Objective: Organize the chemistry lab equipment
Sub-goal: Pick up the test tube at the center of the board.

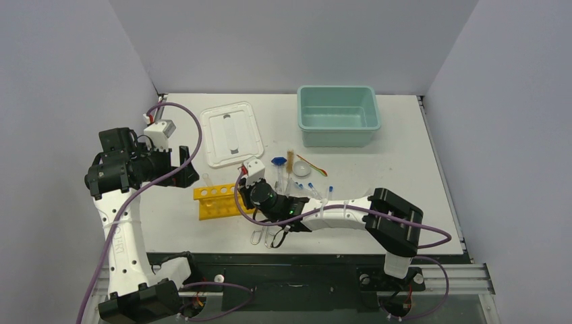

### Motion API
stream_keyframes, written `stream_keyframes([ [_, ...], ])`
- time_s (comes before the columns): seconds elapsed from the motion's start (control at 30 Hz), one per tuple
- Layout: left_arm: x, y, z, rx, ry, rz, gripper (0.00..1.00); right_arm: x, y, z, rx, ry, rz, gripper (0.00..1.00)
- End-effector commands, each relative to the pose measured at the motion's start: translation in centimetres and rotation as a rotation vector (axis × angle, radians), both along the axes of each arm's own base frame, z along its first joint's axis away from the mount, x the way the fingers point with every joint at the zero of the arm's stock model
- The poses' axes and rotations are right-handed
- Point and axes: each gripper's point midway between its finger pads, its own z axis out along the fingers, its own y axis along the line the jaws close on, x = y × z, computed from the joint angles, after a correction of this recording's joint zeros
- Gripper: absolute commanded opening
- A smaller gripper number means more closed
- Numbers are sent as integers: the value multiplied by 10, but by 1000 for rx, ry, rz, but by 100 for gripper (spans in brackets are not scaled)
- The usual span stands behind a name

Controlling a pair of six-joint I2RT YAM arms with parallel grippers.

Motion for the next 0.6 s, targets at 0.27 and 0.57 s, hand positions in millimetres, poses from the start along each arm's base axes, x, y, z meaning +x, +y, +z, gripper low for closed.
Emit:
stream_keyframes([
  [0.27, -1, 1, 5, 10, -30, 2, 97, -6, 4, 8, 24, 5, 17, 0],
  [0.57, -1, 2, 5, 12, -26, -2, 97, -4, 5, -15, -29, 18, 7, 27],
])
